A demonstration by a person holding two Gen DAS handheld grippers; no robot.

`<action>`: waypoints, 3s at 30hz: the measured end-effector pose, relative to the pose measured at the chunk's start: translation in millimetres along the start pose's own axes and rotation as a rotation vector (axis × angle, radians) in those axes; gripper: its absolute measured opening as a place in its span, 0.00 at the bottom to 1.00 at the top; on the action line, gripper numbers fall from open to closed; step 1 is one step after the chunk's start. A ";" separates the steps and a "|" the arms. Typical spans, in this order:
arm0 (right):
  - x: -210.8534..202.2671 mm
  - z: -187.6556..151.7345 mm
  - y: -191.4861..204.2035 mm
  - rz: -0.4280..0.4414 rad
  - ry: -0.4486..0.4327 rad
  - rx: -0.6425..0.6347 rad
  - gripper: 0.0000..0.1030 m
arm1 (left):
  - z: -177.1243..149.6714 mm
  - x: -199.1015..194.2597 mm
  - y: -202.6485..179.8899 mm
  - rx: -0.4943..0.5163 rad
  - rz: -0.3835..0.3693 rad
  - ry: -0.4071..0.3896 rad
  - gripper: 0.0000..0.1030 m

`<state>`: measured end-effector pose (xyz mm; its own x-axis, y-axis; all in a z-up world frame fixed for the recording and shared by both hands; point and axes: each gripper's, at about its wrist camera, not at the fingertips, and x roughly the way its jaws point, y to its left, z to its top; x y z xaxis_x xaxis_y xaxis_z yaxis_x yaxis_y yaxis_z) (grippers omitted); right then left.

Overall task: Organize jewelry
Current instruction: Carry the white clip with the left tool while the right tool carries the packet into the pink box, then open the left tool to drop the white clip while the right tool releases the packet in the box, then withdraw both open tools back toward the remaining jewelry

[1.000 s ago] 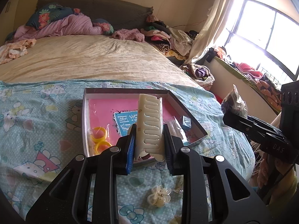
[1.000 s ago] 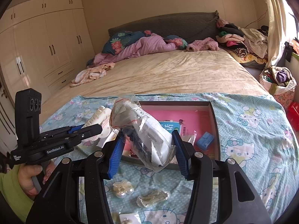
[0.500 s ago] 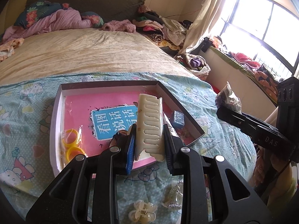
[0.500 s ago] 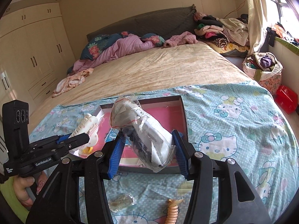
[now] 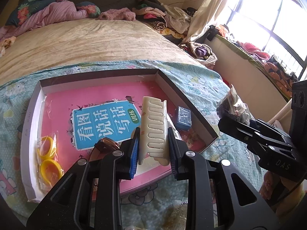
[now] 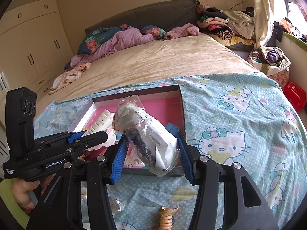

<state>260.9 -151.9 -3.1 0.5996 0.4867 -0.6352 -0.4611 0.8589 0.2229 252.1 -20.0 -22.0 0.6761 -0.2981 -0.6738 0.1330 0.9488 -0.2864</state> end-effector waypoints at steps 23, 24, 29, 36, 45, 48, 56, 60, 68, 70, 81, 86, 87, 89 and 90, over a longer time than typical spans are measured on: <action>47.1 -5.6 -11.8 -0.016 0.089 -0.045 0.48 | -2.6 27.9 1.6 0.005 0.023 0.055 0.20; 48.3 -6.1 -12.2 -0.013 0.091 -0.047 0.48 | -2.4 27.7 1.7 0.005 0.024 0.054 0.20; 57.0 -8.0 -9.1 -0.009 0.110 -0.069 0.48 | -1.0 19.1 3.1 -0.003 0.020 0.036 0.25; 58.2 -10.1 -7.8 -0.008 0.103 -0.078 0.51 | 0.2 8.8 5.0 -0.016 0.021 0.019 0.25; 53.2 -11.7 -4.4 -0.002 0.083 -0.086 0.56 | -1.9 0.6 6.5 -0.027 0.015 0.010 0.25; 46.4 -11.0 -5.8 0.005 0.069 -0.069 0.63 | -1.1 -2.2 6.7 -0.028 0.014 0.005 0.25; 21.9 -7.9 -11.0 0.012 0.016 -0.014 0.81 | -3.8 -14.5 10.6 -0.045 0.021 -0.013 0.39; 9.8 -6.9 -8.6 0.022 -0.006 -0.004 0.86 | -3.9 -23.3 11.8 -0.053 0.028 -0.025 0.53; -17.8 -3.6 0.8 0.032 -0.046 -0.008 0.86 | -3.3 -51.2 11.2 -0.069 0.037 -0.074 0.91; -25.5 -3.7 1.6 0.032 -0.057 -0.005 0.86 | -2.6 -57.8 10.7 -0.074 0.033 -0.084 0.91; -64.7 -1.7 7.0 0.035 -0.115 0.013 0.86 | -4.4 -94.8 6.4 -0.079 0.034 -0.140 0.91; -79.0 -2.2 15.0 0.036 -0.132 -0.002 0.86 | -6.2 -108.4 2.5 -0.072 0.034 -0.156 0.91; -81.4 -1.9 16.8 0.039 -0.133 -0.006 0.86 | -6.8 -111.5 2.5 -0.069 0.035 -0.159 0.91; -85.7 -1.3 20.2 0.037 -0.136 -0.013 0.86 | -7.7 -116.8 1.2 -0.063 0.038 -0.164 0.91; -87.9 -1.7 22.0 0.037 -0.139 -0.017 0.86 | -8.6 -119.0 0.3 -0.058 0.038 -0.167 0.91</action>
<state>196.9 -176.0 56.4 0.6664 0.5366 -0.5176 -0.4947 0.8377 0.2314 165.4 14.9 52.2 0.7912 -0.2366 -0.5639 0.0664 0.9499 -0.3054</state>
